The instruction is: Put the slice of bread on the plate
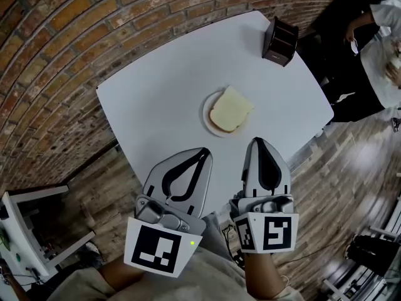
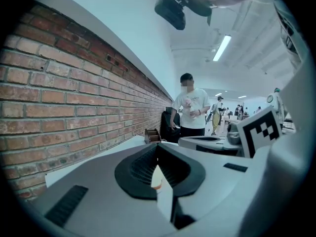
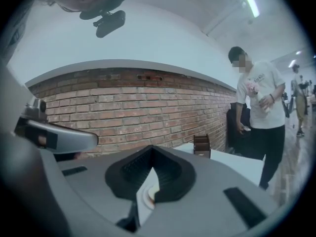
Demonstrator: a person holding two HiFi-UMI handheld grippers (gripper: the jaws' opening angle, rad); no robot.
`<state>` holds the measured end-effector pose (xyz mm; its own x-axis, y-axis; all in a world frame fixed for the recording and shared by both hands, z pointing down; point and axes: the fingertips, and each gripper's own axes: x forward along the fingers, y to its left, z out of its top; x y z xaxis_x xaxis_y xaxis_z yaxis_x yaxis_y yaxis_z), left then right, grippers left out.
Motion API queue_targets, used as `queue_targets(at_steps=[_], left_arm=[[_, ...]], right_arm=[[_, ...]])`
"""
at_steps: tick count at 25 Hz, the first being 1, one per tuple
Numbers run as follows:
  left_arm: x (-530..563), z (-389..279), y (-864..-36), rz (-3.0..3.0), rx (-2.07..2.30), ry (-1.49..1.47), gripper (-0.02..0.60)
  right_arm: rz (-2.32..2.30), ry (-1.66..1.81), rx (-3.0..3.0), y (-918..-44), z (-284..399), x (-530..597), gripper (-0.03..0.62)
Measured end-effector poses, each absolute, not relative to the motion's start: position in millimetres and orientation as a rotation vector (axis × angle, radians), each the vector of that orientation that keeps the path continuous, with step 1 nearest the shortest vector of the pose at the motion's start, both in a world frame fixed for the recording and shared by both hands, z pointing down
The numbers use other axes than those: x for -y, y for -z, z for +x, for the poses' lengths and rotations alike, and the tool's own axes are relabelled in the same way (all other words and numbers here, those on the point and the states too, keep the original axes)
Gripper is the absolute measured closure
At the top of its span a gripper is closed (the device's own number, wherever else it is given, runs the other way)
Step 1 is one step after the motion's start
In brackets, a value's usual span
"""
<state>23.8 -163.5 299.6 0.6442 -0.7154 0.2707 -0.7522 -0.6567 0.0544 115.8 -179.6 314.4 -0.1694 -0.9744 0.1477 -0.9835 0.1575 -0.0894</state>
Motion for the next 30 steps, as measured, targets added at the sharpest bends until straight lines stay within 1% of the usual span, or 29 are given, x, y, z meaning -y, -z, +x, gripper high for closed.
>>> queue_targets(at_steps=[11,19,30], left_arm=[[111,13,-280,2.768,1.142,-0.306,0.572],[84,-4,-271,2.802,1.115,-0.292,0.572],[65,-17,-268,2.831,1.086,-0.267,0.572]], right_arm=[[2.014,-0.131,2.376,-271,83,100,0.586],[2.026,-0.145,2.368,-271,58,67,0.588],[2.045,-0.134,2.357,-269,42,47,0.588]])
